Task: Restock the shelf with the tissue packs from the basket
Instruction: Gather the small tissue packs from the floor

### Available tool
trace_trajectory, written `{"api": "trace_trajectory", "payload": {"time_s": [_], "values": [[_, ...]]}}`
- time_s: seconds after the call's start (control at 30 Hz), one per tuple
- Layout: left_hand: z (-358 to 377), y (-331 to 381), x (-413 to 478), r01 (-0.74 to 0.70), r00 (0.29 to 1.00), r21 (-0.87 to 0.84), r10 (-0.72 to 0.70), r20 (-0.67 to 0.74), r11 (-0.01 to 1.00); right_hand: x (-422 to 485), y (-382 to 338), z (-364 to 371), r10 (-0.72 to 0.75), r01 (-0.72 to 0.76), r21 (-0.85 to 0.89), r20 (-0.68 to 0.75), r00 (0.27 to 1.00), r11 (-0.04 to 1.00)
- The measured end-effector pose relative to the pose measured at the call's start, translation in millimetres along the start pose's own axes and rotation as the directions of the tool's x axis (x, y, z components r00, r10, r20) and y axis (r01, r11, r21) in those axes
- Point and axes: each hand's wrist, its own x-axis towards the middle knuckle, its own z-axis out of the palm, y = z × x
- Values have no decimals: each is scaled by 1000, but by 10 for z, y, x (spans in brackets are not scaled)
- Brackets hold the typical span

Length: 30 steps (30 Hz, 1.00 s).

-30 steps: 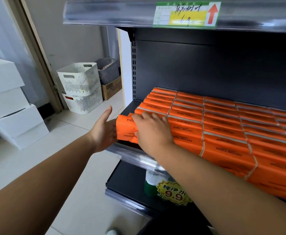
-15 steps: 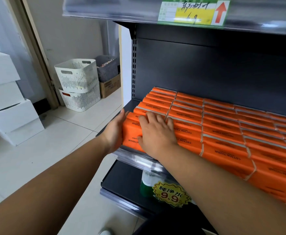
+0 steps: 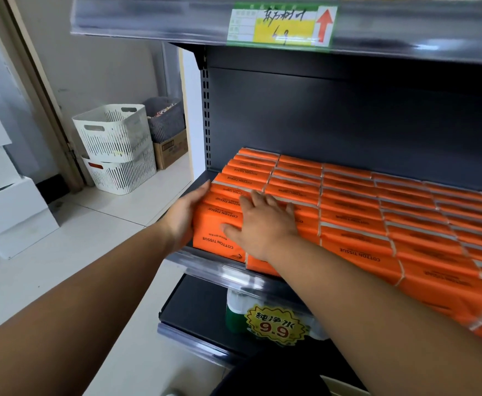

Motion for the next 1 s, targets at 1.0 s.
{"api": "trace_trajectory", "payload": {"time_s": [1.0], "values": [[1105, -28, -157, -500, 850, 730, -105, 516, -465, -1089, 1849, -100, 25, -45, 163, 123, 992, 986]]}}
